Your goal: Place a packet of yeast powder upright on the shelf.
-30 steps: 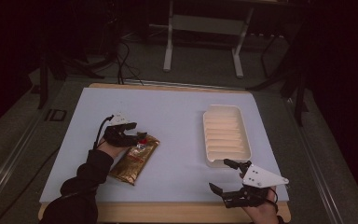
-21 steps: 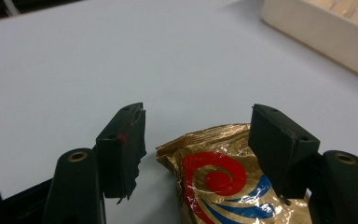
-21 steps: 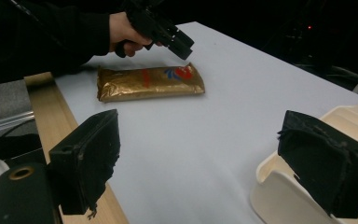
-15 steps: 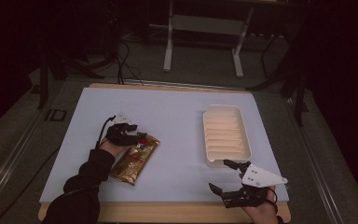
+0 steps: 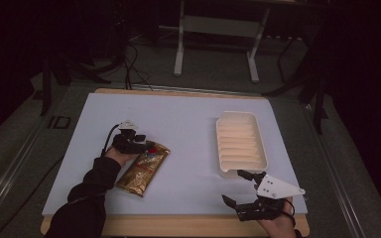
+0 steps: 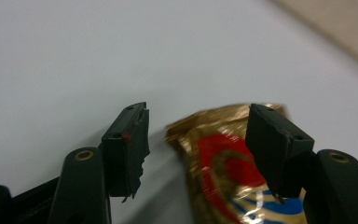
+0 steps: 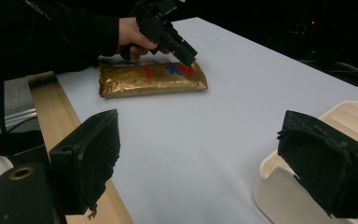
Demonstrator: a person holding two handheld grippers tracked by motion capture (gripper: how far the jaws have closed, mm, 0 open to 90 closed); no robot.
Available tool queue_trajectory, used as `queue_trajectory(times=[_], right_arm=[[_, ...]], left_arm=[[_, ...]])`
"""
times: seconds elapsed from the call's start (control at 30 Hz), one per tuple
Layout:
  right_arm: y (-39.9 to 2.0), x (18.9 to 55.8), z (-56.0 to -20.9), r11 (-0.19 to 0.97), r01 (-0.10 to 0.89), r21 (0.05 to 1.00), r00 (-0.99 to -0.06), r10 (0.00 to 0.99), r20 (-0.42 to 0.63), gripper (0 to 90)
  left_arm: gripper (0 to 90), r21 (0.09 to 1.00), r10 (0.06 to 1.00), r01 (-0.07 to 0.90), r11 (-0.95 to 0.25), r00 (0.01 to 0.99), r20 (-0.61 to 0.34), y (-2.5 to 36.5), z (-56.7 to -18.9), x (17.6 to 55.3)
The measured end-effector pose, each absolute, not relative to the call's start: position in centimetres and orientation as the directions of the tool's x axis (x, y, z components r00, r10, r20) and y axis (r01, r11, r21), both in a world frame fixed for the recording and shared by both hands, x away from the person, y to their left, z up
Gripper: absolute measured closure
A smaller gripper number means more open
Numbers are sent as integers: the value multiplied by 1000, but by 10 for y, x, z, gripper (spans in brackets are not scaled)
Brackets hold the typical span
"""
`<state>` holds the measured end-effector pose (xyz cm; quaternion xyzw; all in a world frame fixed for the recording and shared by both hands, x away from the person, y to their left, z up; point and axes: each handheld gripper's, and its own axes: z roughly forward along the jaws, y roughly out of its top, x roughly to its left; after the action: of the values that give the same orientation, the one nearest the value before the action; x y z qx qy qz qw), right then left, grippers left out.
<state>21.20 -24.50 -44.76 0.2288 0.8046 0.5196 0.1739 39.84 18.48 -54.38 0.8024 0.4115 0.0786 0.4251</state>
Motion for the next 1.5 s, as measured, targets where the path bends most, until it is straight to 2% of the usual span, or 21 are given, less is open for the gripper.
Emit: queue_trajectory(times=[0.13,0.43,0.6,0.67,0.77,0.8,1.0,1.5], right_arm=[[-245,213,-448,355,190,915,-835,549,-40,127],[-245,212,-448,358,192,914,-835,549,-40,133],[-245,212,-448,359,190,914,-836,547,-41,133],[-245,212,-448,362,191,913,-837,545,-41,133],[-244,212,-448,365,189,912,-839,543,-44,134],[-244,212,-448,366,188,911,-839,543,-45,134],[-245,212,-448,364,191,912,-838,544,-42,135],[-246,212,-446,359,188,914,-836,547,-43,136]], left_arm=[[404,735,724,609,-299,646,-240,185,-548,400],[480,706,690,622,-339,674,-264,179,-549,399],[654,702,682,627,-339,678,-276,176,-549,395],[704,699,702,631,-336,663,-261,175,-549,393],[848,696,732,632,-341,643,-226,173,-548,392],[859,694,734,631,-345,643,-220,172,-548,391],[892,699,754,608,-377,639,-149,166,-542,385],[900,743,780,579,-337,614,-124,165,-518,373]])
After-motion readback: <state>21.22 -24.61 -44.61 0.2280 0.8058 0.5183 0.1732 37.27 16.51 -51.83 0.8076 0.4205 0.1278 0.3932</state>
